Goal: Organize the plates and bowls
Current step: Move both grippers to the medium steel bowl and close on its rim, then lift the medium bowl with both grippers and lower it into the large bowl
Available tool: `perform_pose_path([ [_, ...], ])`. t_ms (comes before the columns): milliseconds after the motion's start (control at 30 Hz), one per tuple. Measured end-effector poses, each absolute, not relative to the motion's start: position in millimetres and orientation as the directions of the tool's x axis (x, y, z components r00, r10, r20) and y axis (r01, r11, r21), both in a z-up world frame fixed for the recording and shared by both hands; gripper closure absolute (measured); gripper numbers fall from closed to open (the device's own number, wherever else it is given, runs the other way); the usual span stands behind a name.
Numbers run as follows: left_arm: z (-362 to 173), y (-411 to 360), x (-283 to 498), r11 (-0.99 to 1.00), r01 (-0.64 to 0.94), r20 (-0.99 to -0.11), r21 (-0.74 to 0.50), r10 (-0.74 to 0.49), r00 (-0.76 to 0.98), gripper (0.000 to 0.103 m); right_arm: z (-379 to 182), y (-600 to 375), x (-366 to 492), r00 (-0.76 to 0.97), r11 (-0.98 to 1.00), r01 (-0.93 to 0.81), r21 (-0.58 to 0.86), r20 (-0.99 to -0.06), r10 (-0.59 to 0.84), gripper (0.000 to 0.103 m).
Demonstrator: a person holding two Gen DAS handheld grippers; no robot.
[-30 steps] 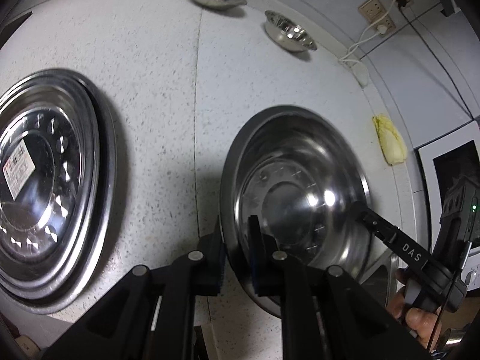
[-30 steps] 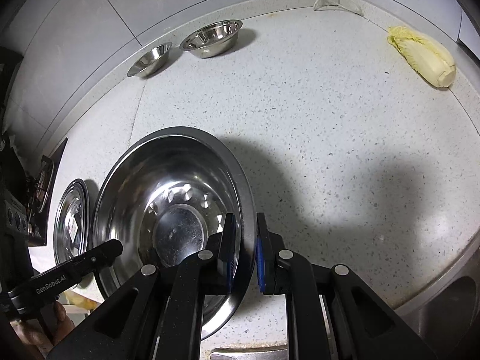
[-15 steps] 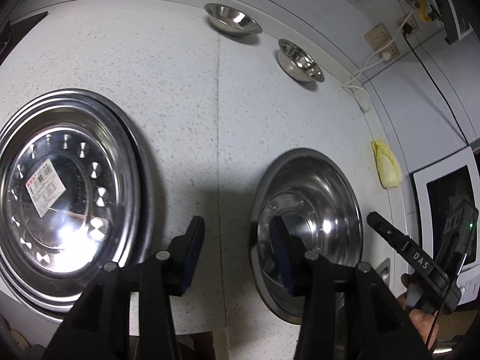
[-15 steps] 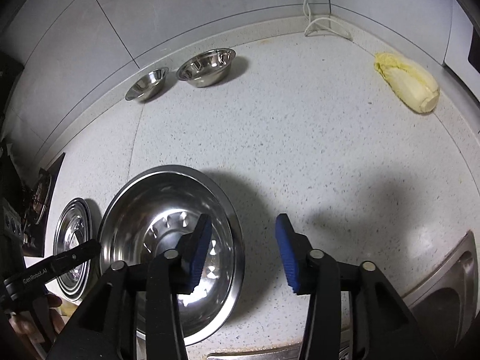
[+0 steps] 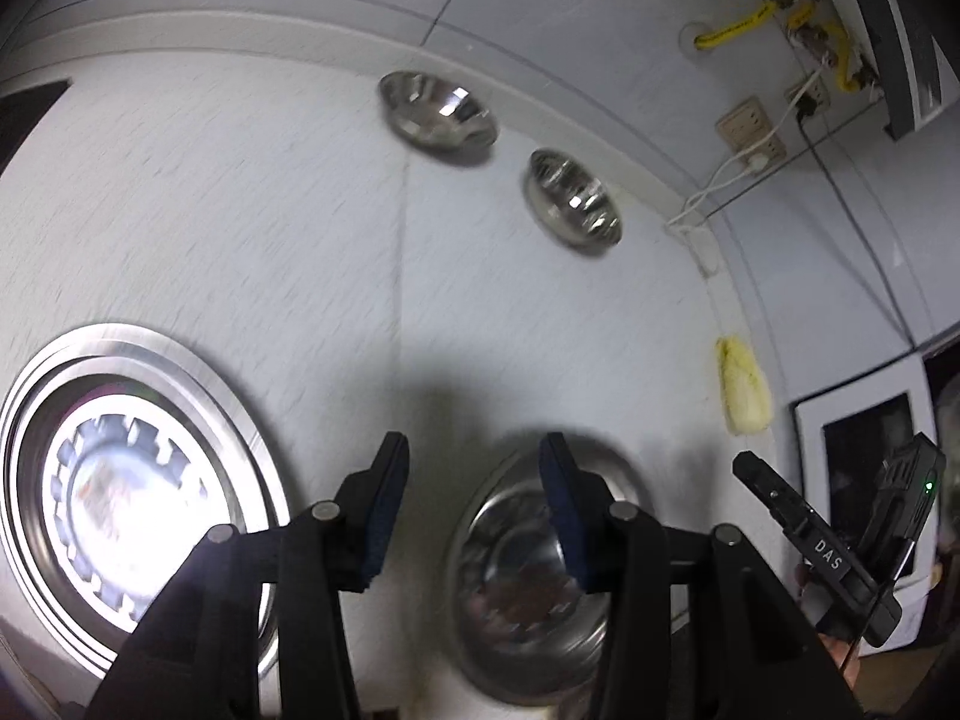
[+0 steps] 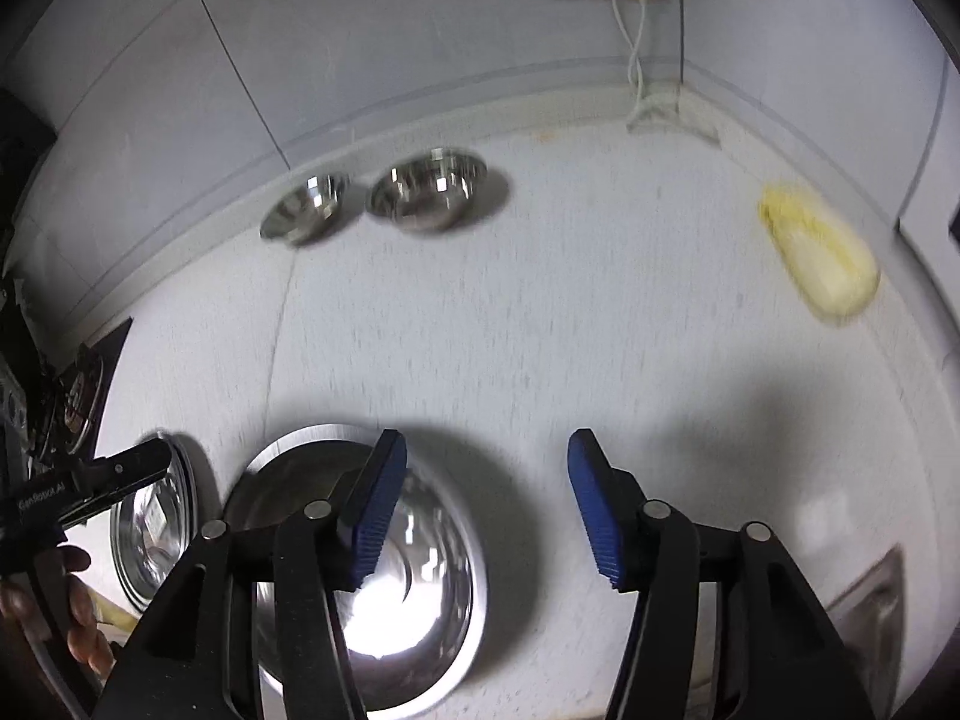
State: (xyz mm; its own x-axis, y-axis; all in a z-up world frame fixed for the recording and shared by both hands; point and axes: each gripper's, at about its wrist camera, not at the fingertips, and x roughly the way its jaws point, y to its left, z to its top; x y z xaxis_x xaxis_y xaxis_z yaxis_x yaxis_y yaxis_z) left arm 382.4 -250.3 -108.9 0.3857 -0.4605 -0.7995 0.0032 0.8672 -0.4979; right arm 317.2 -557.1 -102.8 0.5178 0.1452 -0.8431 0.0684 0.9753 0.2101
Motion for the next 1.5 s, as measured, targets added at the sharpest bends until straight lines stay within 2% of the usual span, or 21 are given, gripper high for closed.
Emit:
perform_pose_path([
  [233, -105, -275, 463, 0.842, 0.001, -0.781, -0.539, -0.501, 0.372, 0.059, -64, -557, 391, 0.547, 0.983, 0.034, 0.179, -0.827, 0.132, 0.051],
  [367, -115, -291, 519, 0.834, -0.014, -0.778, -0.552, -0.509, 0.367, 0.059, -60, -559, 445, 0.551, 0.982, 0.029, 0.186, -0.823, 0.14, 0.047],
  [600, -154, -317, 594, 0.843, -0.037, -0.8, -0.536, -0.494, 0.341, 0.059, -108, -562, 532, 0.491, 0.965, 0.074, 0.252, -0.851, 0.185, 0.047],
  [900, -184, -348, 637, 0.882, 0.014, -0.831, -0.471, -0.449, 0.329, 0.059, -182, -565, 592, 0.424, 0.951, 0.143, 0.272, -0.885, 0.19, 0.048],
  [1000, -191, -357, 645, 0.891, 0.023, -0.844, -0.453, -0.436, 0.313, 0.059, -197, -564, 601, 0.408, 0.947, 0.157, 0.281, -0.892, 0.197, 0.058],
  [1133, -204, -362, 655, 0.889, -0.006, -0.852, -0.458, -0.437, 0.288, 0.062, -214, -564, 608, 0.379, 0.943, 0.166, 0.287, -0.902, 0.208, 0.082],
  [1167, -207, -363, 655, 0.893, -0.008, -0.857, -0.45, -0.429, 0.286, 0.062, -218, -563, 608, 0.373, 0.944, 0.164, 0.287, -0.903, 0.21, 0.086],
  [1233, -209, -362, 656, 0.898, -0.003, -0.86, -0.44, -0.421, 0.287, 0.076, -219, -562, 607, 0.375, 0.942, 0.169, 0.29, -0.903, 0.211, 0.092],
  [1267, -211, -363, 657, 0.891, -0.005, -0.858, -0.453, -0.435, 0.274, 0.079, -220, -562, 606, 0.378, 0.94, 0.17, 0.295, -0.901, 0.214, 0.093],
  [1333, -209, -364, 657, 0.885, 0.001, -0.853, -0.465, -0.449, 0.267, 0.094, -220, -560, 605, 0.379, 0.942, 0.163, 0.295, -0.9, 0.216, 0.093],
  [1500, -193, -369, 649, 0.9, 0.024, -0.857, -0.435, -0.422, 0.297, 0.094, -206, -552, 598, 0.396, 0.949, 0.147, 0.28, -0.895, 0.203, 0.094],
])
